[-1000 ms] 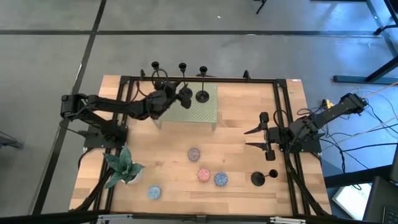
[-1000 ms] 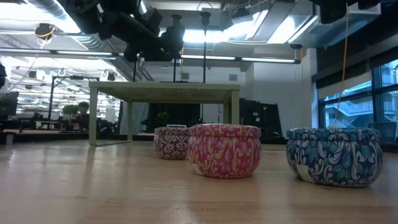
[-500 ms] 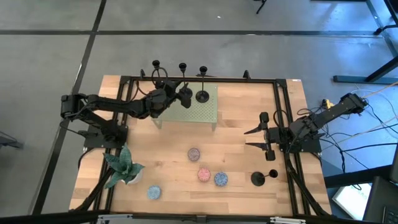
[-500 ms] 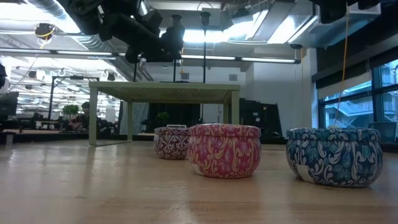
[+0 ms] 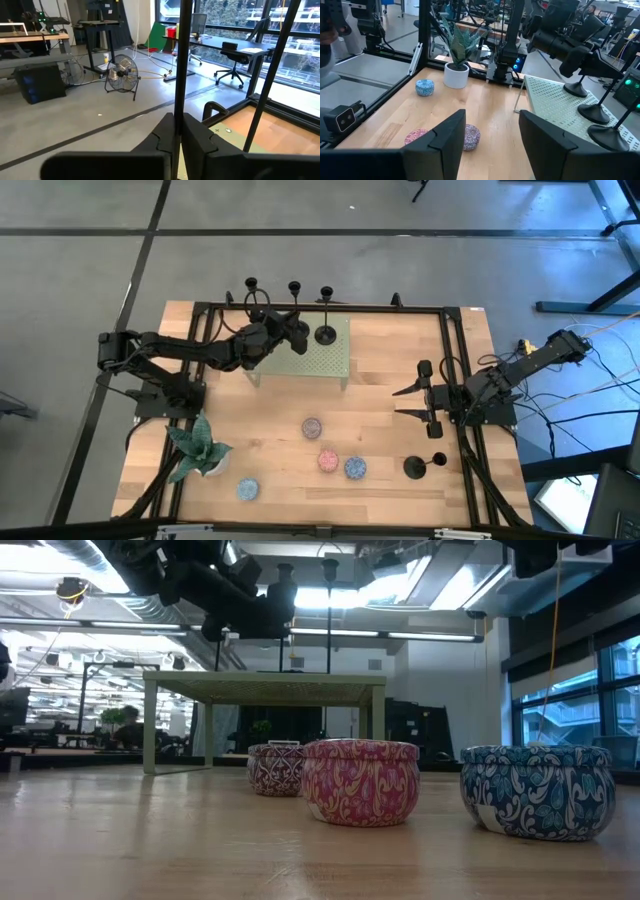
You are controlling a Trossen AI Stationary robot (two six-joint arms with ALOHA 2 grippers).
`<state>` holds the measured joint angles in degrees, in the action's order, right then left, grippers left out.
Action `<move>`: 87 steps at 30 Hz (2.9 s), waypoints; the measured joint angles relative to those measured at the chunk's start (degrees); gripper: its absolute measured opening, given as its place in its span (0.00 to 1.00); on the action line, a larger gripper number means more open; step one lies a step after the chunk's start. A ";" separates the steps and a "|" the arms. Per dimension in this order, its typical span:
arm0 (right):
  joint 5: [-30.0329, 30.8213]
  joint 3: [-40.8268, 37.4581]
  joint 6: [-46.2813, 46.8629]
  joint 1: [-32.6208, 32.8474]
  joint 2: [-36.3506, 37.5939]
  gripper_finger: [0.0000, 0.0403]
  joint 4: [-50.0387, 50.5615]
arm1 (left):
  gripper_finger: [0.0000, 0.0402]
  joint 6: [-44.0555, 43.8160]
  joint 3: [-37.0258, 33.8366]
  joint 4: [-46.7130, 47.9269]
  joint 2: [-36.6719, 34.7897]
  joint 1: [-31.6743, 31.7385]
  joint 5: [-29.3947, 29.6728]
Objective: Pick & Place candle stick holders
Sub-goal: Adjust the black candle holders on the shelf
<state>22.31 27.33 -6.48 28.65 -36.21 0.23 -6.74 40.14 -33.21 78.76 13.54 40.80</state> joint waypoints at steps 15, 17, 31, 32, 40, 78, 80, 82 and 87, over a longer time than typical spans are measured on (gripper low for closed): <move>0.00 0.00 0.01 0.01 0.00 0.47 0.00 | 0.03 2.96 0.00 0.05 -0.08 -3.53 6.02; 0.00 0.00 0.01 0.01 0.00 0.47 0.02 | 0.03 3.04 0.00 0.08 -0.28 -3.81 6.03; -0.02 0.00 0.26 0.01 0.00 0.47 0.11 | 0.03 3.53 -0.02 2.41 -3.97 -5.66 10.22; -0.02 0.00 0.27 0.01 0.00 0.47 0.13 | 0.03 3.08 -0.02 3.43 -4.16 -5.68 10.65; -0.04 0.00 0.44 0.01 0.00 0.47 0.12 | 0.03 0.00 -0.02 7.43 -4.35 -3.98 10.75; -0.04 0.00 0.20 0.01 0.01 0.47 0.02 | 0.18 -1.49 -0.55 8.19 -4.35 -1.31 9.20; -0.04 0.00 0.20 0.01 0.00 0.47 0.01 | 0.18 -1.49 -0.55 8.17 -4.35 -1.70 9.28; -0.04 0.00 0.20 0.01 0.00 0.47 0.02 | 0.18 -0.60 -0.55 8.05 -4.33 -2.11 10.53; -0.04 0.00 0.20 0.01 0.00 0.47 0.02 | 0.19 1.38 -0.55 7.72 -4.33 -3.15 13.73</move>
<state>22.26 27.33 -6.28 28.67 -36.21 0.25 -5.36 39.59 -25.50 74.43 10.39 54.52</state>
